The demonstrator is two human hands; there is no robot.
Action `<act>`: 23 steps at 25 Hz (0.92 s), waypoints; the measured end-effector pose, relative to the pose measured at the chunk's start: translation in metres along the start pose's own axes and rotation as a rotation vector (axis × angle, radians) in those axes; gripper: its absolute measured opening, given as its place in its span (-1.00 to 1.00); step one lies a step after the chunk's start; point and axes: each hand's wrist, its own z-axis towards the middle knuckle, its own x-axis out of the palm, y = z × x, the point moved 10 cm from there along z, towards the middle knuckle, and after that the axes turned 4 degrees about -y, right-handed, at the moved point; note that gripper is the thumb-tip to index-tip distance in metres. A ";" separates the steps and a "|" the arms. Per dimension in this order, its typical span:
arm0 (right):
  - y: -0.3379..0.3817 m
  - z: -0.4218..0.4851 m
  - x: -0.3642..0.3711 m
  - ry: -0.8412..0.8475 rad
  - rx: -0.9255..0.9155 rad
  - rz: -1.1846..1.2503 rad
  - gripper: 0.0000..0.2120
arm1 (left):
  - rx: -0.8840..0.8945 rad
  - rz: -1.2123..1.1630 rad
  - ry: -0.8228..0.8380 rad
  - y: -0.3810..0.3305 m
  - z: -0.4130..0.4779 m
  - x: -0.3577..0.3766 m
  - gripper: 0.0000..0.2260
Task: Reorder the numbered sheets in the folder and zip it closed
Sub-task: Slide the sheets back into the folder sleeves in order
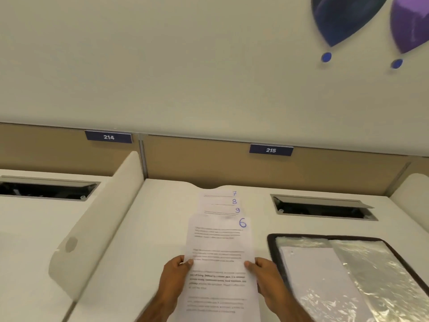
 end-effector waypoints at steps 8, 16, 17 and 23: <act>-0.011 0.035 -0.159 0.048 -0.005 -0.016 -0.92 | -0.022 -0.004 -0.123 0.005 -0.039 0.155 -0.87; -0.003 0.019 -0.272 0.008 -0.070 -0.026 -0.90 | 0.061 0.057 -0.075 -0.024 -0.085 0.250 -0.87; -0.002 0.014 -0.282 0.001 -0.073 -0.028 -0.89 | 0.076 0.053 -0.073 -0.028 -0.089 0.257 -0.87; -0.001 -0.005 -0.352 -0.034 -0.096 -0.093 -0.87 | 0.103 0.078 -0.037 -0.021 -0.118 0.319 -0.89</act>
